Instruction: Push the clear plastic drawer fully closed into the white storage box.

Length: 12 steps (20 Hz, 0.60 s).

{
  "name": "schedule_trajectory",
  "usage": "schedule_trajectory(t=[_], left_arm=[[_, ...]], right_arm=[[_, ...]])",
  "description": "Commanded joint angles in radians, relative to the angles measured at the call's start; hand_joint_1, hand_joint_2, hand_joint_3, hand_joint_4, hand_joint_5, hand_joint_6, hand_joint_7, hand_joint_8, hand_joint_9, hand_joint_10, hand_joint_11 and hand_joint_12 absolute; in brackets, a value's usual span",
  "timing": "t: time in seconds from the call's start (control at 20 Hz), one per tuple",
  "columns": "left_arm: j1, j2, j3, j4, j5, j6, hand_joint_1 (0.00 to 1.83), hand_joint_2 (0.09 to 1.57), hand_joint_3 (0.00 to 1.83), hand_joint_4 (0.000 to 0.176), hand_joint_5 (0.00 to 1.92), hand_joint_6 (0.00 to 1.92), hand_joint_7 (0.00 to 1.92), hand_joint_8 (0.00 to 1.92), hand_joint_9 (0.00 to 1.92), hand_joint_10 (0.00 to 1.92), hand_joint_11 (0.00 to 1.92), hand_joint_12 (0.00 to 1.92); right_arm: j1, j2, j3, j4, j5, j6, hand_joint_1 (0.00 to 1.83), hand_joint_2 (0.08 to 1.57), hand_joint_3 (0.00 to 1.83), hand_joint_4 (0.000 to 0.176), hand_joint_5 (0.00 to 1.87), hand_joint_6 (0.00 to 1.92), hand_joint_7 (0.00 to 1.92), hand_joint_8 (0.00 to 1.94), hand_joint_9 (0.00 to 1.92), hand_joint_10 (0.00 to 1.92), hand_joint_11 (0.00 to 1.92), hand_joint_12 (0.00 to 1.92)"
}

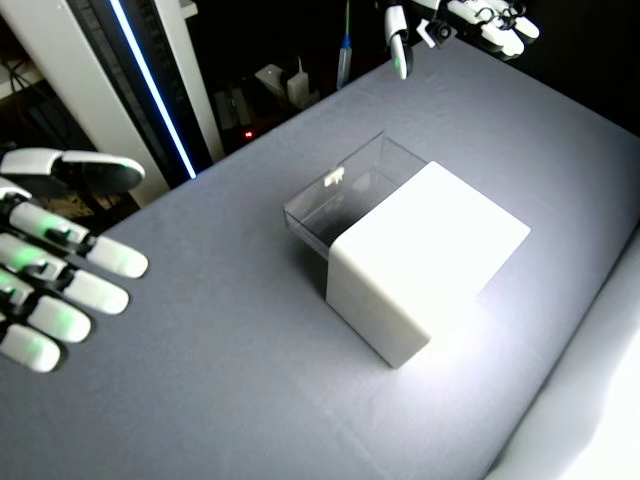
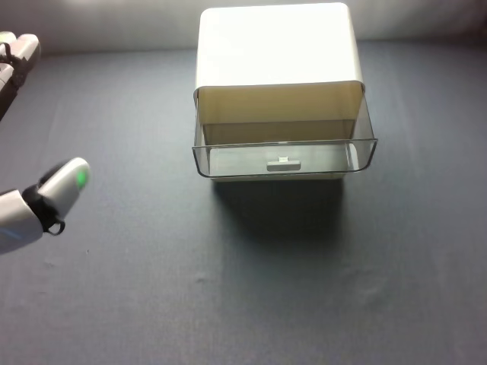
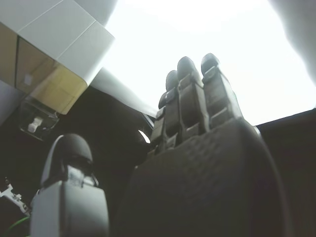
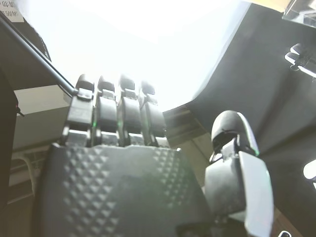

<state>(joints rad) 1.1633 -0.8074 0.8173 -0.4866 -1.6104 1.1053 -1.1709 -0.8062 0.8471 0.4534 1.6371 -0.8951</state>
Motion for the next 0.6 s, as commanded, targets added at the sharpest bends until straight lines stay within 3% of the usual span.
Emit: schedule_trajectory(t=[0.0, 0.1, 0.3, 0.4, 0.5, 0.55], left_arm=[[-0.004, 0.008, -0.001, 0.011, -0.122, -0.001, 0.00, 0.98, 0.37, 0.006, 0.00, 0.00, 0.00, 0.00, 0.00, 0.00, 0.00, 0.00], [-0.004, 0.007, 0.000, 0.011, -0.122, -0.001, 0.00, 0.98, 0.34, 0.001, 0.00, 0.00, 0.00, 0.00, 0.00, 0.00, 0.00, 0.00], [-0.004, 0.006, 0.002, 0.011, -0.122, -0.001, 0.00, 0.97, 0.33, 0.009, 0.00, 0.00, 0.00, 0.00, 0.00, 0.00, 0.00, 0.00], [-0.005, 0.005, 0.003, 0.010, -0.122, -0.001, 0.00, 0.97, 0.33, 0.003, 0.00, 0.00, 0.00, 0.00, 0.00, 0.00, 0.00, 0.00], [-0.005, 0.005, 0.004, 0.009, -0.122, -0.001, 0.00, 0.99, 0.34, 0.003, 0.00, 0.00, 0.00, 0.00, 0.00, 0.00, 0.00, 0.00], [-0.005, 0.003, 0.005, 0.004, -0.122, -0.001, 0.00, 0.99, 0.33, 0.000, 0.00, 0.00, 0.00, 0.00, 0.00, 0.00, 0.00, 0.00]], right_arm=[[0.000, 0.003, 0.000, -0.007, 0.125, 0.006, 0.00, 1.08, 0.02, 0.176, 0.03, 0.01, 0.00, 0.00, 0.00, 0.00, 0.00, 0.00], [-0.002, 0.002, 0.000, -0.010, 0.124, 0.006, 0.00, 1.08, 0.02, 0.176, 0.02, 0.00, 0.00, 0.00, 0.00, 0.00, 0.00, 0.00], [0.002, -0.009, 0.004, -0.070, 0.064, 0.007, 0.00, 1.11, 0.02, 0.174, 0.04, 0.01, 0.00, 0.00, 0.00, 0.00, 0.00, 0.00], [0.017, -0.022, 0.007, -0.103, 0.032, 0.007, 0.00, 1.12, 0.02, 0.102, 0.06, 0.01, 0.01, 0.00, 0.00, 0.00, 0.00, 0.00], [0.035, -0.025, 0.006, -0.148, -0.005, 0.007, 0.00, 1.10, 0.01, 0.057, 0.08, 0.02, 0.04, 0.01, 0.01, 0.00, 0.00, 0.00], [0.056, -0.026, 0.004, -0.197, -0.050, 0.007, 0.00, 1.14, 0.01, 0.021, 0.12, 0.02, 0.07, 0.01, 0.05, 0.01, 0.02, 0.01]])
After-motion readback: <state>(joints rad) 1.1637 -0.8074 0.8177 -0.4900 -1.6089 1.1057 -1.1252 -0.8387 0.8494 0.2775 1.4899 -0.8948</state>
